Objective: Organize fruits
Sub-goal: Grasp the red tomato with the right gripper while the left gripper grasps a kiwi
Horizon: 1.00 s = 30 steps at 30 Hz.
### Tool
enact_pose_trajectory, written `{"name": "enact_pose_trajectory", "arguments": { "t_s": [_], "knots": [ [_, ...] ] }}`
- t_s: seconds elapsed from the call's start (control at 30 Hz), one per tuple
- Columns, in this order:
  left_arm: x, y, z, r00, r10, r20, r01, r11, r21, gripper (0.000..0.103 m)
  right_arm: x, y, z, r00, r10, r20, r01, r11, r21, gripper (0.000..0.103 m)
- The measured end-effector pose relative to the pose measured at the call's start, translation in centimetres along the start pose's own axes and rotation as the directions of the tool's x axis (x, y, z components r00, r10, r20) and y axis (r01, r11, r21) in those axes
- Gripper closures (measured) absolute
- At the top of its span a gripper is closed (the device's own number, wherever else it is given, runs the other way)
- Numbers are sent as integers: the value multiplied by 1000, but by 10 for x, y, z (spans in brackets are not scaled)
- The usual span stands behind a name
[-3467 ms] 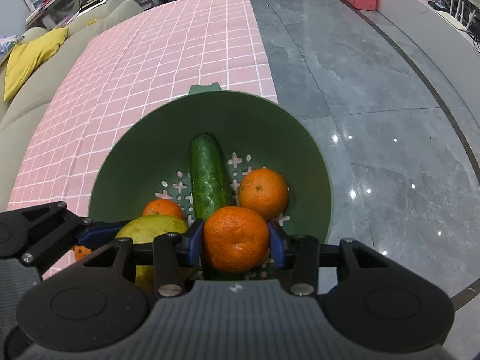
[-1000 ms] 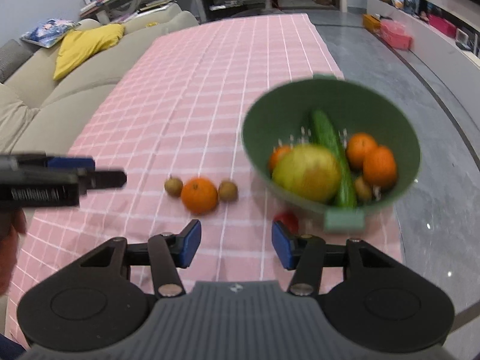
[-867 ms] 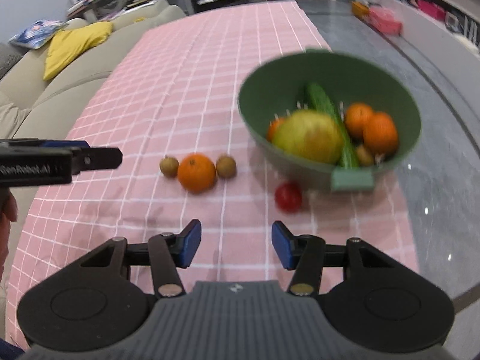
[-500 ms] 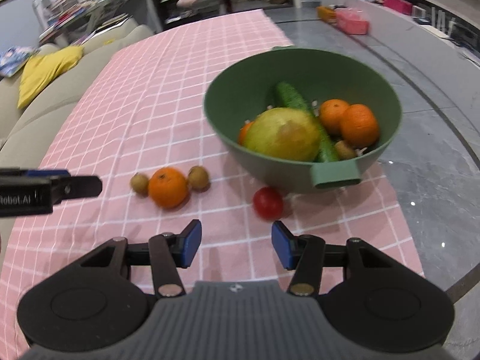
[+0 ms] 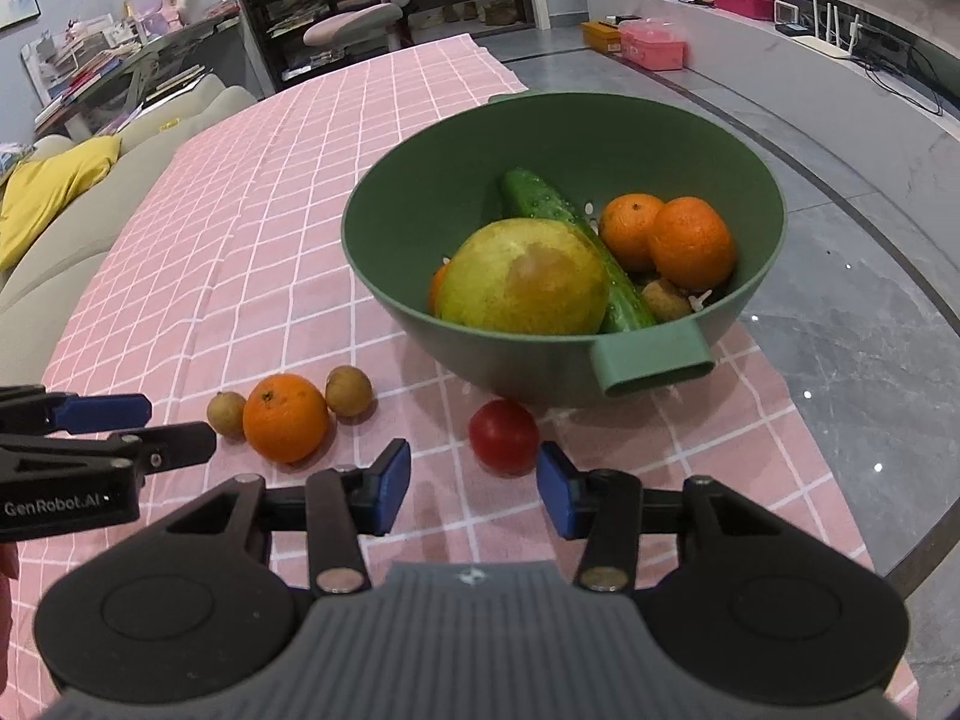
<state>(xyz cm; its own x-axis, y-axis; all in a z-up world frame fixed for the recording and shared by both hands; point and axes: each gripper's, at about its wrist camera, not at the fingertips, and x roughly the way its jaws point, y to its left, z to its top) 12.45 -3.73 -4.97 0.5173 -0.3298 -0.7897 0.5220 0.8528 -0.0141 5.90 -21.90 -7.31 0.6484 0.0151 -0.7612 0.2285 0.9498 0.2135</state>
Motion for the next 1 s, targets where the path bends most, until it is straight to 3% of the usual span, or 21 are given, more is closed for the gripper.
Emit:
{"name": "enact_pose_trajectory", "arguments": {
  "t_s": [0.3, 0.43, 0.6, 0.87, 1.0],
  "knots": [
    [15, 3, -1, 999, -32, -2, 32, 999, 33, 41, 12, -1, 1, 999, -30, 16, 29, 999, 23, 60],
    [23, 11, 3, 999, -51, 2, 51, 999, 3, 42, 15, -2, 2, 999, -33, 14, 33, 999, 30, 60],
    [32, 18, 1, 998, -59, -33, 59, 998, -7, 55, 19, -2, 3, 999, -37, 8, 37, 999, 38, 60],
    [39, 16, 2, 997, -64, -36, 64, 998, 3, 55, 23, -4, 6, 999, -37, 3, 37, 998, 51, 61],
    [41, 18, 3, 997, -66, -31, 66, 998, -6, 61, 25, -4, 6, 999, -40, 0, 40, 998, 50, 65]
  ]
}}
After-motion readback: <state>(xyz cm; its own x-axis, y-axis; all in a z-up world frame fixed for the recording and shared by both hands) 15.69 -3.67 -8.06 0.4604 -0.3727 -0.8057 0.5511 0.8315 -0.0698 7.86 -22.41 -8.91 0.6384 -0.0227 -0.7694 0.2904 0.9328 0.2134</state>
